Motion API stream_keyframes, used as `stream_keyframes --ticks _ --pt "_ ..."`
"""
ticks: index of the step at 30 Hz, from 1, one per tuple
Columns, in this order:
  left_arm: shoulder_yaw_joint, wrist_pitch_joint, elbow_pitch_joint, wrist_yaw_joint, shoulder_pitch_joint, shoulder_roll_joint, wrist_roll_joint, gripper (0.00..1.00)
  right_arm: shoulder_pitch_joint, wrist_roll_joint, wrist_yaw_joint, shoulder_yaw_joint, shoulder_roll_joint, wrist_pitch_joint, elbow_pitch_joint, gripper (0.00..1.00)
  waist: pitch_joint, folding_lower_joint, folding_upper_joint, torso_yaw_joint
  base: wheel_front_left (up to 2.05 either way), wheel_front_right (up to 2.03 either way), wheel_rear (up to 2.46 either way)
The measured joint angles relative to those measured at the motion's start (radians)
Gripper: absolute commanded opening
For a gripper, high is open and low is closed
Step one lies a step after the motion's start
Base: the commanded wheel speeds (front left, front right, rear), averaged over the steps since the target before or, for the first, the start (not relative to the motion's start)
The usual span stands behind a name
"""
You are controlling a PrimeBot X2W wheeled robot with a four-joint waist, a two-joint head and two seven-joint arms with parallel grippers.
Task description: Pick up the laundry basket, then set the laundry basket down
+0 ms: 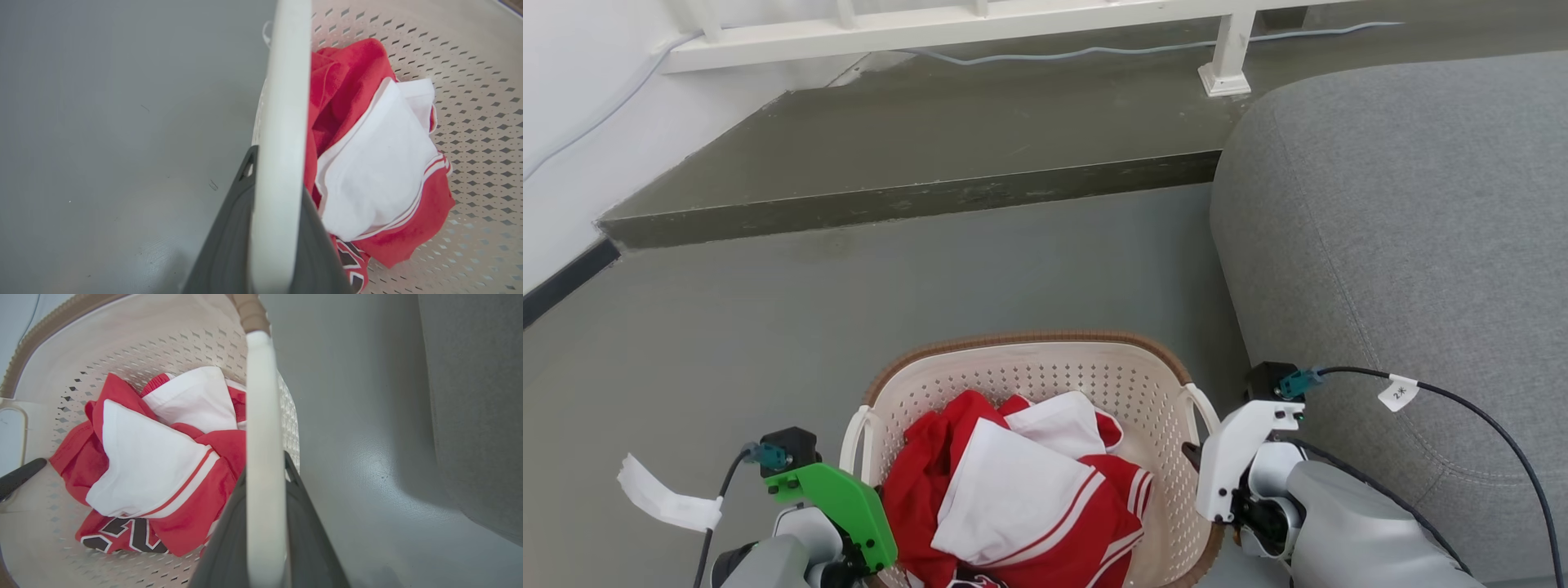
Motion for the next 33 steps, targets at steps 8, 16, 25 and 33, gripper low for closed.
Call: stream_keyframes --ticks 8,16,25,33 --pt "-0.001 0.002 -0.001 0.004 0.0 0.001 -0.009 0.0 0.0 0.009 -0.002 0.009 -0.001 0.0 -0.002 0.0 0.006 0.0 0.0 -0.002 0.0 0.0 0.0" --pt "0.002 -0.002 -0.009 0.01 -0.002 0.003 -0.009 0.0 -0.018 0.01 -0.01 0.013 -0.003 0.0 -0.011 0.0 0.042 0.0001 0.0 -0.005 0.0 0.0 0.0" --pt "0.005 -0.028 -0.034 0.014 -0.037 0.008 -0.009 0.0 -0.07 0.01 -0.017 0.016 -0.009 -0.007 -0.019 0.0 0.105 0.0 0.0 -0.015 0.0 0.0 0.0" --pt "0.005 -0.049 -0.052 0.014 -0.084 0.017 -0.008 0.0 -0.127 0.01 -0.017 0.018 -0.014 -0.029 -0.029 0.0 0.176 0.0001 0.0 -0.026 0.0 0.0 0.0"
